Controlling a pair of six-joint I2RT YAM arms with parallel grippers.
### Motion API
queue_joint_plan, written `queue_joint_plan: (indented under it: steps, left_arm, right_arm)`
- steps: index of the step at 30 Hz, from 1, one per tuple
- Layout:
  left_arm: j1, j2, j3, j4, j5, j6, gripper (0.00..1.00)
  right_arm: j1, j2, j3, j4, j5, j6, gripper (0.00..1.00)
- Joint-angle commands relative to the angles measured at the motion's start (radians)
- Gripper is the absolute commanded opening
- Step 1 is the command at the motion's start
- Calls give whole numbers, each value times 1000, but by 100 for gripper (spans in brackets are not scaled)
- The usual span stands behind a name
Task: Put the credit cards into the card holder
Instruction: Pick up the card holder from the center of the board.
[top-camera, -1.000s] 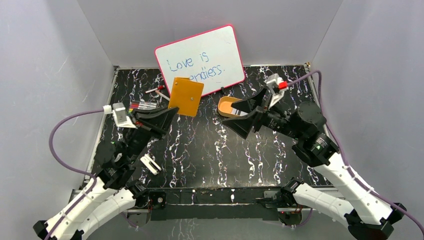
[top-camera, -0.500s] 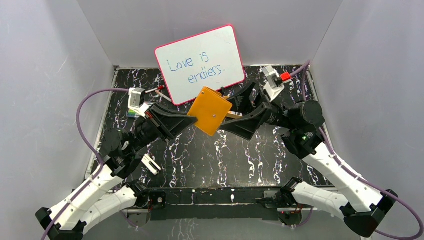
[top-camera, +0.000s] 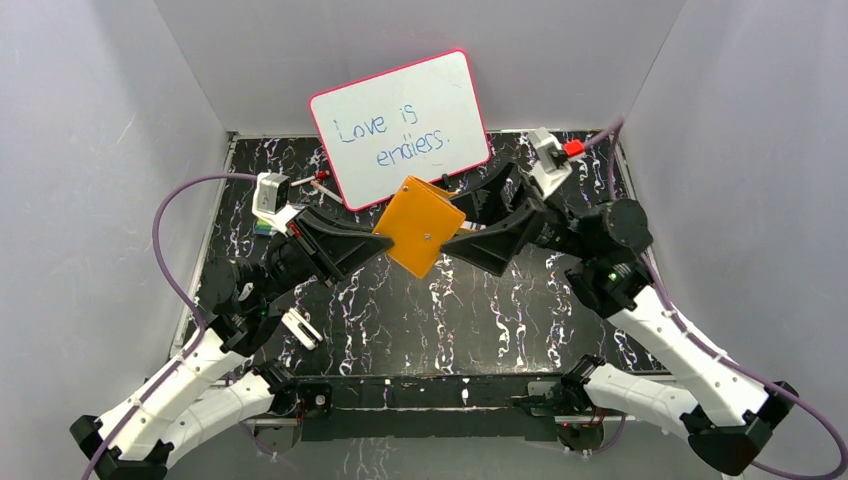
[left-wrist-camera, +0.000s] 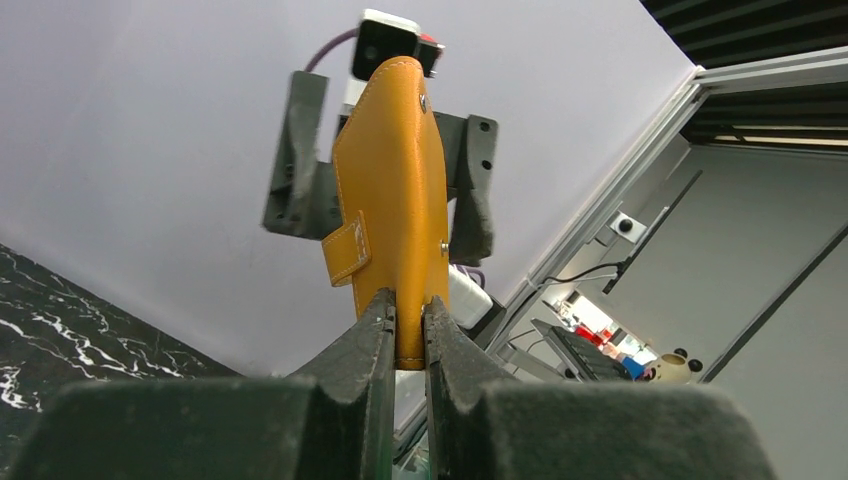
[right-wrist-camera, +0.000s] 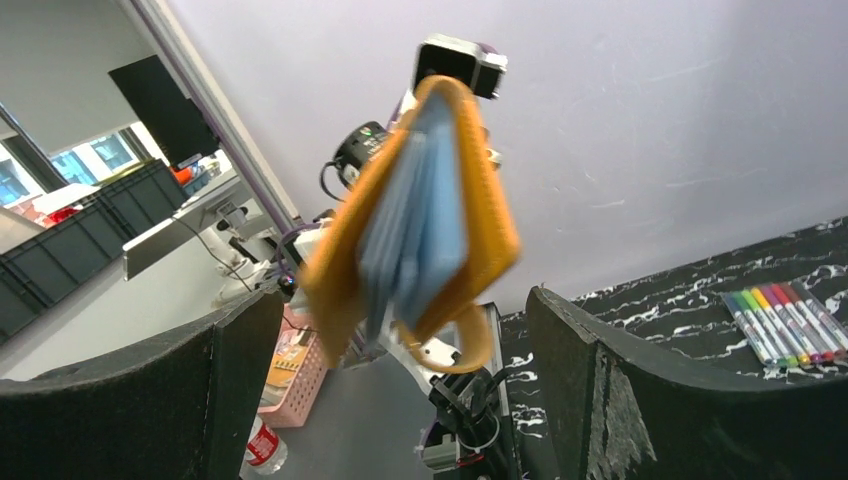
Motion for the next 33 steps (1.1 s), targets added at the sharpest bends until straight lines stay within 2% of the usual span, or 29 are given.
queue_joint_plan:
  steps: [1, 8, 12, 14, 18, 20, 22, 23, 24, 25, 27, 29, 33]
  left_arm:
    - [2, 2, 54, 80, 54, -36, 0]
    - [2, 38, 76, 99, 125, -72, 0]
    - [1, 56, 82, 101, 150, -86, 0]
    - [1, 54, 75, 100, 145, -86, 0]
    - [1, 45, 59, 81, 118, -72, 1]
    - [1, 36, 59, 48, 98, -43, 15]
    - [1, 23, 65, 3, 81, -2, 42]
    - [1, 10, 68, -31, 67, 30, 62]
    - [1, -5, 72, -74, 49, 72, 76]
    - [1, -26, 75, -125, 29, 116, 86]
    - [1, -67, 79, -217, -11, 214, 92]
    - [2, -96, 79, -290, -31, 298, 92]
    - [2, -77, 102, -405, 16, 408, 93]
  right_arm:
    - [-3, 44, 52, 28, -12, 10, 100]
    - [-3, 84, 48, 169, -30, 57, 100]
    - [-4, 110, 50, 258, -66, 91, 87]
    - [-3, 116, 51, 285, -81, 102, 77]
    - [-3, 124, 56, 301, -108, 120, 45]
    - [-3, 121, 61, 274, -109, 118, 27]
    - [-3, 115, 70, 217, -112, 97, 14]
    - [-4, 109, 77, 168, -108, 80, 11]
    - [-4, 104, 88, 110, -97, 59, 9]
    - [-4, 98, 100, 47, -89, 32, 6]
    - [-3, 88, 131, -103, -60, -18, 4]
    - [-3, 89, 174, -257, -25, -56, 3]
    - [-4, 132, 257, -493, 6, -70, 2]
